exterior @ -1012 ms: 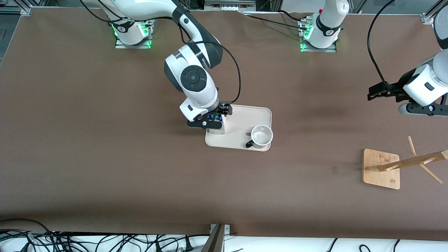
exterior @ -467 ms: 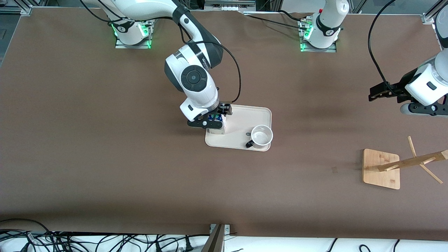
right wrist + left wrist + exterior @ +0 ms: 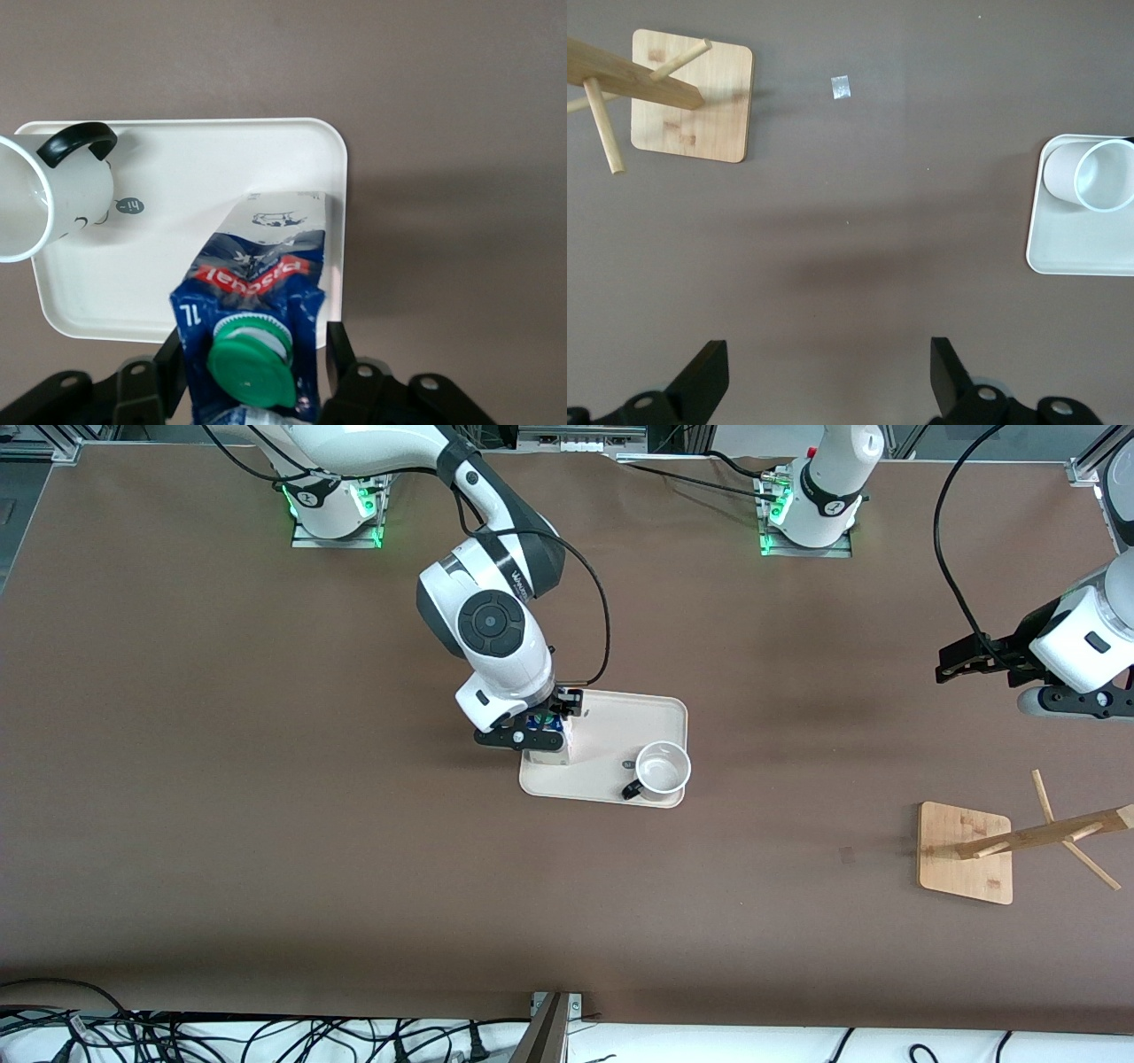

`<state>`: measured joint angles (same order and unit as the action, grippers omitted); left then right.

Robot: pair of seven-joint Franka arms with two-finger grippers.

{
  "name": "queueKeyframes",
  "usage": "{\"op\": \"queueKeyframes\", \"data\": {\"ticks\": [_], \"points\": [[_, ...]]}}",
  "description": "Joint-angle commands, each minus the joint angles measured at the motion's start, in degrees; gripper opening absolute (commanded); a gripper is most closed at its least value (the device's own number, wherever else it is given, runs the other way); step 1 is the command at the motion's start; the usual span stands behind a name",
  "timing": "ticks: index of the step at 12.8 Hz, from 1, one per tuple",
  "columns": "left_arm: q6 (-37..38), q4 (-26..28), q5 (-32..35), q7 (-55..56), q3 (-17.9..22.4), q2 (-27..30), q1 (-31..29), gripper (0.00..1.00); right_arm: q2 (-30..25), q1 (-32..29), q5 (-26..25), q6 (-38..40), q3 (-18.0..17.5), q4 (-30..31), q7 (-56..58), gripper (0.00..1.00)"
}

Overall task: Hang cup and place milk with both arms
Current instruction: 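Carry the carton off the tray while the left gripper reaches the mug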

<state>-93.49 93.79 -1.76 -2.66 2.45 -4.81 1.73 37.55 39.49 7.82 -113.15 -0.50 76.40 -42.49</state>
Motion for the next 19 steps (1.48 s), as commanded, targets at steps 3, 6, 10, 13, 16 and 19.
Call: {"op": "queueKeyframes", "data": {"ticks": [3, 6, 10, 13, 16, 19], "points": [[-5.56, 6.13, 1.85, 0.64, -0.43, 4.54, -0.14, 1.00, -0.02, 1.12, -0.88, 0.13, 0.58, 0.24, -0.93, 0.57], [-6.27, 5.53, 3.16, 0.38, -1.22, 4.81, 0.21, 1.00, -0.02, 1.12, -0.88, 0.13, 0.58, 0.24, -0.93, 0.54], [-6.35, 4.92, 8.15, 0.64, -4.19, 5.25, 0.29, 1.00, -0.89, -0.19, -0.79, 1.44, 1.02, -0.55, 0.65, 0.49], [-5.05, 4.12, 8.70, 0.73, -4.73, 6.74, 0.12, 1.00, -2.56, -4.84, 0.00, 11.78, 1.11, -4.67, 5.37, 0.49], [-2.75, 4.03, 8.18, 0.28, -4.99, 6.57, 0.38, 1.00, -5.63, -12.21, 0.27, 17.26, 1.02, -4.77, 17.66, 0.49], [-2.66, 4.56, 6.94, 0.02, -10.08, 4.38, 0.38, 1.00, -7.66, -18.11, 0.27, 22.26, 2.95, -3.72, 30.58, 0.49]]}}
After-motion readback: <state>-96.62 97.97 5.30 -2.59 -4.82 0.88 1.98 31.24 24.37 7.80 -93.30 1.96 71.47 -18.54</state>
